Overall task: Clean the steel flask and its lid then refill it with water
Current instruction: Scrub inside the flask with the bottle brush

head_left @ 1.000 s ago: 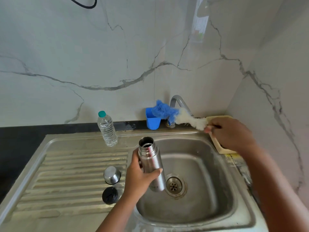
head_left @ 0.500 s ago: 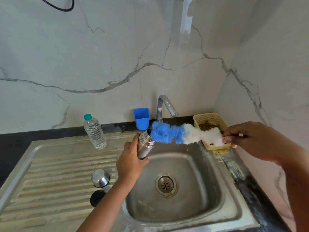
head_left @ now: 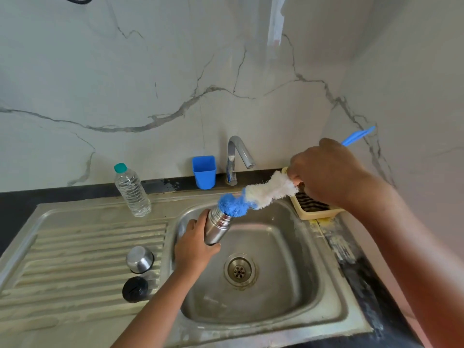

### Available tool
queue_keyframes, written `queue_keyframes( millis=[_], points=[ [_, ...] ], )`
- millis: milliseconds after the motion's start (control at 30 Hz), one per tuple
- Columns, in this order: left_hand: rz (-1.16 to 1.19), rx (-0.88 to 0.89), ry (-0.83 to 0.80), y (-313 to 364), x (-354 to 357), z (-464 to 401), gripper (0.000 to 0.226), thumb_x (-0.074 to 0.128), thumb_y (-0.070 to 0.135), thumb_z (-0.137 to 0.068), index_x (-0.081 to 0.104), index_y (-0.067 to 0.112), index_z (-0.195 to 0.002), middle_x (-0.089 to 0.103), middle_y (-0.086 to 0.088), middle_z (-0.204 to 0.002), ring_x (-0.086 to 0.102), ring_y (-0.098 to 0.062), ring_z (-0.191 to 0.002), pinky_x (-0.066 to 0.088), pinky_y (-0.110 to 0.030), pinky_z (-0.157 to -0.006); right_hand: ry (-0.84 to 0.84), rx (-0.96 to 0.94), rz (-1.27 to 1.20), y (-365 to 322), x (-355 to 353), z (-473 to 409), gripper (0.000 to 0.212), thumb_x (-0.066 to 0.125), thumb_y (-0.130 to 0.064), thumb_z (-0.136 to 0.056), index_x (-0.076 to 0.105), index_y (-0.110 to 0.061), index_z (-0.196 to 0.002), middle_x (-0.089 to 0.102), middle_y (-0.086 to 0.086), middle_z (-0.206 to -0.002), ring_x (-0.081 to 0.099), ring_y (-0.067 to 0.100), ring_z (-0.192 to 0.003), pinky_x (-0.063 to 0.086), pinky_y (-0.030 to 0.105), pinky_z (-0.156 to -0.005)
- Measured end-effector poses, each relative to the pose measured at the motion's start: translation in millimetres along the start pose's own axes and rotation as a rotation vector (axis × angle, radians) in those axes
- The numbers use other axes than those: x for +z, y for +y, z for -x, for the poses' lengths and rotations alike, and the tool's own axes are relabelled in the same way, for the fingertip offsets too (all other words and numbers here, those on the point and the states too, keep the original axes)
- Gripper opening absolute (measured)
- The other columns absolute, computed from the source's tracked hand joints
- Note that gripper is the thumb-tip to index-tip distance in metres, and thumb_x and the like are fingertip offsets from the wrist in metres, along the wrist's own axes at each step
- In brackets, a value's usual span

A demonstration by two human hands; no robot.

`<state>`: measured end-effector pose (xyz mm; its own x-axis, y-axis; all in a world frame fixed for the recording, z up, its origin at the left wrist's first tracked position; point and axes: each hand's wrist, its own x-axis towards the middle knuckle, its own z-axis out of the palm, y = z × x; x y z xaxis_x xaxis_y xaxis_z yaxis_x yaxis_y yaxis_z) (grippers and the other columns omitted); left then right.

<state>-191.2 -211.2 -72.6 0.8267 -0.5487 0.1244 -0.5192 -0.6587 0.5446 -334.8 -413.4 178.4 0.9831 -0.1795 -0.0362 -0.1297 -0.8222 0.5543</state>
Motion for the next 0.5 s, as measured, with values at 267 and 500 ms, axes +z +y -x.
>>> queue_keyframes(
  millis=[267,500],
  points=[
    [-0.118,0.038,-0.009,-8.7,13.6,16.9,0.093,0.085,0.033,-0.060,0.034,0.041,-0.138,0.058,0.003,-0.110,0.066,-0.023,-0.085,0.054,-0.035,-0.050,-0.360,0.052,-0.486,14.4,25.5,-1.1,0.019,0.053,-0.023,-0.086,0.068,-0.033,-0.079,0.064,-0.015,-0.083,0.058,0.012,-0.081,0.039,0.029,-0.065],
    [-0.094,0.087,-0.014,-4.3,15.3,21.9,0.097,0.089,0.031,-0.056,0.035,0.040,-0.137,0.060,0.001,-0.106,0.066,-0.024,-0.081,0.056,-0.038,-0.048,-0.006,-0.090,-0.299,19.8,66.2,-17.4,0.024,0.053,-0.017,-0.086,0.071,-0.032,-0.091,0.066,-0.012,-0.086,0.060,0.014,-0.077,0.037,0.029,-0.066]
  ],
)
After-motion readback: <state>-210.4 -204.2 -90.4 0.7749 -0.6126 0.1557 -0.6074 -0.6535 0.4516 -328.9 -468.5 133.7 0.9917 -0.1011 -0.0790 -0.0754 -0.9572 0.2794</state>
